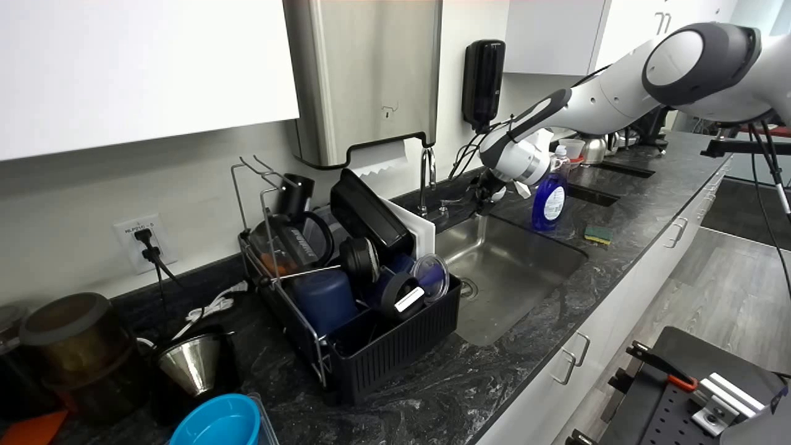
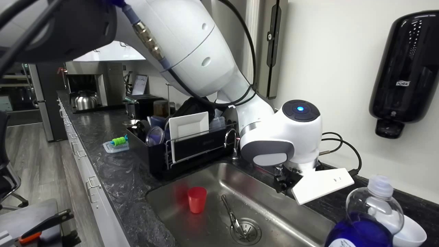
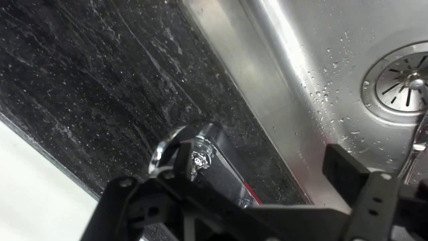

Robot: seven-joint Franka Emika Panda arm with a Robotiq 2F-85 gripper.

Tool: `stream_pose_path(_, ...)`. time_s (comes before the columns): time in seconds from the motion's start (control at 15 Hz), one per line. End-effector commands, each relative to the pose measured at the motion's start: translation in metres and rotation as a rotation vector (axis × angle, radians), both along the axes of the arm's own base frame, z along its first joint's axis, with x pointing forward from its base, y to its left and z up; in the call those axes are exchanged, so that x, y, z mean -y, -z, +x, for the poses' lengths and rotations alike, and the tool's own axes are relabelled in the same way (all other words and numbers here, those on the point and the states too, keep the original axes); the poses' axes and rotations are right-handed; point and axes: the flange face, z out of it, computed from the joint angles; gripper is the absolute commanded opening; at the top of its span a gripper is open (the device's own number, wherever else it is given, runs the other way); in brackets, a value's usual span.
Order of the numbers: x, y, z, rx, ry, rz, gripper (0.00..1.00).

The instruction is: Put the butter knife in the sink then open and close the tap

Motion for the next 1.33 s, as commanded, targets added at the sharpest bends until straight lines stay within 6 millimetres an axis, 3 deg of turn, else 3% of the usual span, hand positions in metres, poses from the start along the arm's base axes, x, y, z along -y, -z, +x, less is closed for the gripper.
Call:
stream_pose_path(0.0, 0.004, 0.001, 0.003, 0.038, -0.012, -0.014, 1.00)
stream_pose_path(0.47, 0.002, -0.003, -0.005, 0.008, 0.043, -0.014, 1.00)
stream_pose_path(0.8, -0.001, -0.018, -0.019, -0.013, 0.138, -0.005, 1.00)
stream_pose_path(1.27, -0.014, -0.044, -0.058, -0.035, 0.230, -0.038, 1.00)
